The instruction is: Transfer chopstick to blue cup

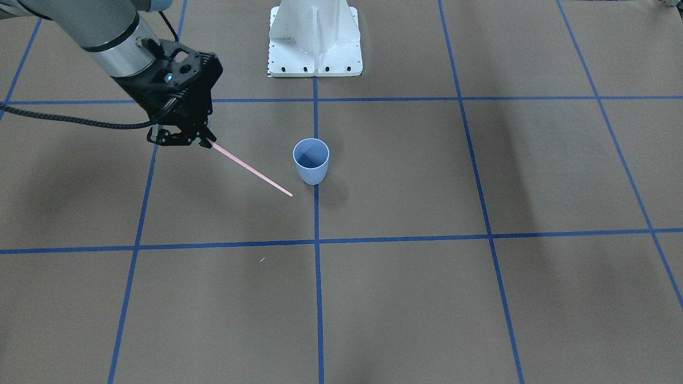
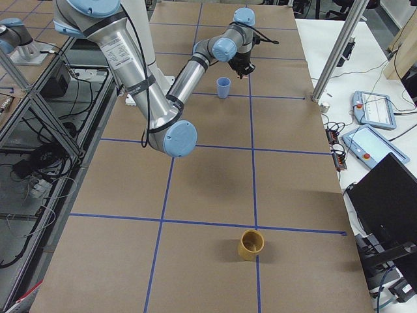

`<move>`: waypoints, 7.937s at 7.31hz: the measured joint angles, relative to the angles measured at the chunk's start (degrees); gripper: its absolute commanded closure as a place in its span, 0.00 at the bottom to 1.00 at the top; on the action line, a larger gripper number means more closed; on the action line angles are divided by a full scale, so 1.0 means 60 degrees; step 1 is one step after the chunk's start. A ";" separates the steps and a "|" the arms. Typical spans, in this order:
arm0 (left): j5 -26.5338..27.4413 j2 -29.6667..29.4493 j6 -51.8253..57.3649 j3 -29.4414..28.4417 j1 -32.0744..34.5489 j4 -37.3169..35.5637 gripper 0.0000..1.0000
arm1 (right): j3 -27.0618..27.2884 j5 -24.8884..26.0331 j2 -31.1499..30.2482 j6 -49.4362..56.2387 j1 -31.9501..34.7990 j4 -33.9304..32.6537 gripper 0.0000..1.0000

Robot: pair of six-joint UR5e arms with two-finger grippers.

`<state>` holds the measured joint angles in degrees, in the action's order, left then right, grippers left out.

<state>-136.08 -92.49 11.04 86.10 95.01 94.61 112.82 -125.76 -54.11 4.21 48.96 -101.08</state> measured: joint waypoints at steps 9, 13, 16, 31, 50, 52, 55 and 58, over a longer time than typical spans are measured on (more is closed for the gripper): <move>0.0004 0.0137 0.0019 -0.0081 -0.0030 0.0009 0.01 | 0.0673 0.2481 0.1182 -0.0242 -0.2715 -0.3594 1.00; 0.0004 0.0151 0.0019 -0.0082 -0.0030 0.0008 0.01 | 0.0075 0.2646 0.1596 -0.0247 -0.2935 -0.3576 0.54; 0.0004 0.0152 0.0020 -0.0116 -0.0030 0.0020 0.01 | -0.0072 0.2640 0.1700 -0.0238 -0.2937 -0.3555 0.01; -0.0011 0.0170 -0.1120 0.0393 -0.0030 0.0086 0.01 | -0.3529 -0.0126 -0.2472 -0.1120 0.4327 -0.0166 0.00; -0.0444 0.1462 -0.1181 0.0679 0.0041 0.1782 0.01 | -0.2183 -0.0339 -0.6040 0.0031 0.6587 0.0631 0.00; -0.0439 0.1456 -0.1172 0.0693 0.0043 0.1781 0.01 | -0.2178 -0.0339 -0.6040 0.0032 0.6579 0.0630 0.00; -0.0435 0.1455 -0.1174 0.0708 0.0043 0.1781 0.01 | -0.2142 -0.0339 -0.6049 0.0032 0.6582 0.0631 0.00; -0.0432 0.1456 -0.1168 0.0701 0.0043 0.1781 0.01 | -0.2134 -0.0339 -0.6042 0.0031 0.6588 0.0630 0.00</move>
<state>-138.67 -83.76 4.03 90.31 95.27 105.29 100.01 -127.79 -90.36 4.39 88.49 -97.30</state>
